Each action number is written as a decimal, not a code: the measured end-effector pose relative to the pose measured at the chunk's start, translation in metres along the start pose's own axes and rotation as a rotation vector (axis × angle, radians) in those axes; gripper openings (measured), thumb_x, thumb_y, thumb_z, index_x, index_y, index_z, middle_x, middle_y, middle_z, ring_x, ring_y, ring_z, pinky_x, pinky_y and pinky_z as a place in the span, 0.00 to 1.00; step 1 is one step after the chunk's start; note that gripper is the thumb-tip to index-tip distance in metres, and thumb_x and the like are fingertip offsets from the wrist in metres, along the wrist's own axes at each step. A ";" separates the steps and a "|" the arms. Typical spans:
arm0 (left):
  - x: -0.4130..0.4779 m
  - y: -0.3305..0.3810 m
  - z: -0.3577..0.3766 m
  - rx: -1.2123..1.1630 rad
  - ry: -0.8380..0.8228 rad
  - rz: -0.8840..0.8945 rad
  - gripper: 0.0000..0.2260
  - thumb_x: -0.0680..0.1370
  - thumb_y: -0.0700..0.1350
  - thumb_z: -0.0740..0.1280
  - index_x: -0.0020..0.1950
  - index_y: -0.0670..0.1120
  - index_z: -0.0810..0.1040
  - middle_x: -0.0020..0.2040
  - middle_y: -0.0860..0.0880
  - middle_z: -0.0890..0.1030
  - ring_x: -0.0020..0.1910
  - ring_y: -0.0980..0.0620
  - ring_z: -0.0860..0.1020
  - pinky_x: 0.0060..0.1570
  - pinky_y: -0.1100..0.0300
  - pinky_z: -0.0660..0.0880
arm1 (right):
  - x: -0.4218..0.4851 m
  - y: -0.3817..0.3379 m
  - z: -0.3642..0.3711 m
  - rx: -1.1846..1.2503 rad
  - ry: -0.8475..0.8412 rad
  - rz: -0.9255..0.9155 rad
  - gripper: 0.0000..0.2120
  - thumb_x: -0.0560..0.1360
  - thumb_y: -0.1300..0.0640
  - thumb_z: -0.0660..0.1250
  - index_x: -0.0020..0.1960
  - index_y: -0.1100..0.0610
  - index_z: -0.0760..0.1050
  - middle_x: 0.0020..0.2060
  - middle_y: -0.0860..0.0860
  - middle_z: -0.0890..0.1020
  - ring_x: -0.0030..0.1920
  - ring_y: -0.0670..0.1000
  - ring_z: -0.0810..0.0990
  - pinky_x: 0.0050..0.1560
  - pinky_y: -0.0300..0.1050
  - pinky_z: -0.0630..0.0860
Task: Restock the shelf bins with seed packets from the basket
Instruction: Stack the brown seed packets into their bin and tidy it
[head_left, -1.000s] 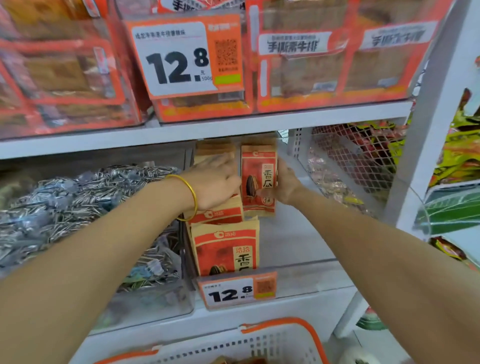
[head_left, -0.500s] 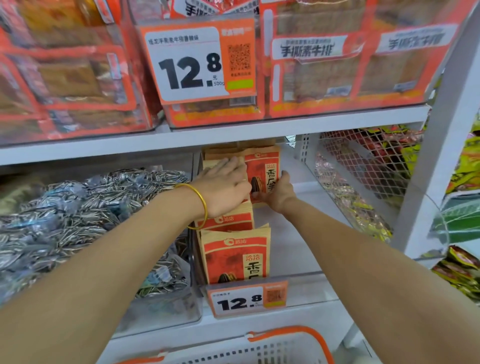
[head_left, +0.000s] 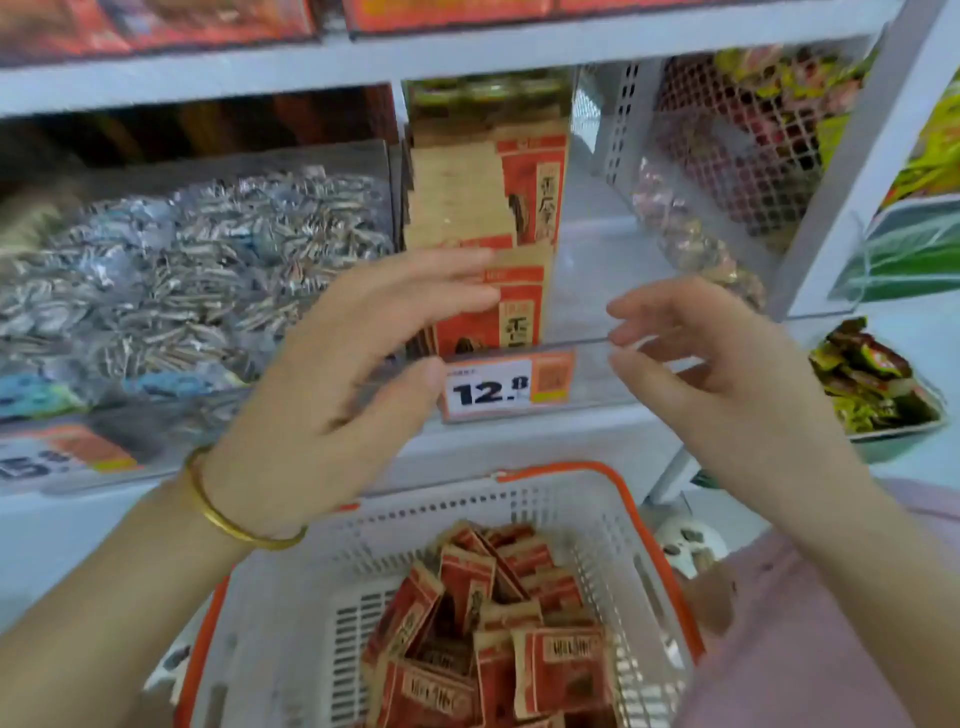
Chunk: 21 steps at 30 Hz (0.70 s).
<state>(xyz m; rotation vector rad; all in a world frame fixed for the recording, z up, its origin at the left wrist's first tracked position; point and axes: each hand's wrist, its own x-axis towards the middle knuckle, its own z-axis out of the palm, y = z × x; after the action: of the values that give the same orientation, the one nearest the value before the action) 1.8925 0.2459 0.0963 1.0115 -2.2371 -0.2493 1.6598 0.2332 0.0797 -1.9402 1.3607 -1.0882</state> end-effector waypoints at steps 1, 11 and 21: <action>-0.024 0.000 0.013 -0.033 -0.035 -0.002 0.15 0.77 0.44 0.57 0.62 0.48 0.76 0.66 0.50 0.73 0.66 0.52 0.70 0.65 0.55 0.65 | -0.021 0.008 0.010 -0.023 -0.089 0.025 0.09 0.73 0.55 0.66 0.51 0.45 0.74 0.42 0.40 0.79 0.42 0.42 0.78 0.38 0.33 0.74; -0.136 -0.063 0.140 -0.033 -0.621 -0.279 0.14 0.77 0.42 0.59 0.58 0.46 0.80 0.66 0.50 0.74 0.65 0.51 0.70 0.67 0.55 0.66 | -0.093 0.212 0.173 -0.573 -1.244 0.112 0.25 0.70 0.52 0.71 0.64 0.58 0.71 0.59 0.54 0.77 0.59 0.55 0.75 0.58 0.49 0.72; -0.144 -0.069 0.151 0.001 -0.698 -0.376 0.15 0.80 0.41 0.57 0.63 0.47 0.76 0.69 0.51 0.70 0.68 0.55 0.65 0.67 0.66 0.58 | -0.116 0.236 0.201 -0.538 -1.281 0.252 0.40 0.66 0.54 0.75 0.73 0.47 0.59 0.61 0.53 0.71 0.61 0.55 0.72 0.58 0.46 0.71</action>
<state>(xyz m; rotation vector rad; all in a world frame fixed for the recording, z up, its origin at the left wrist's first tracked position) 1.9071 0.2889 -0.1187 1.5156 -2.6154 -0.8805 1.6894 0.2528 -0.2500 -2.0308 1.0542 0.6969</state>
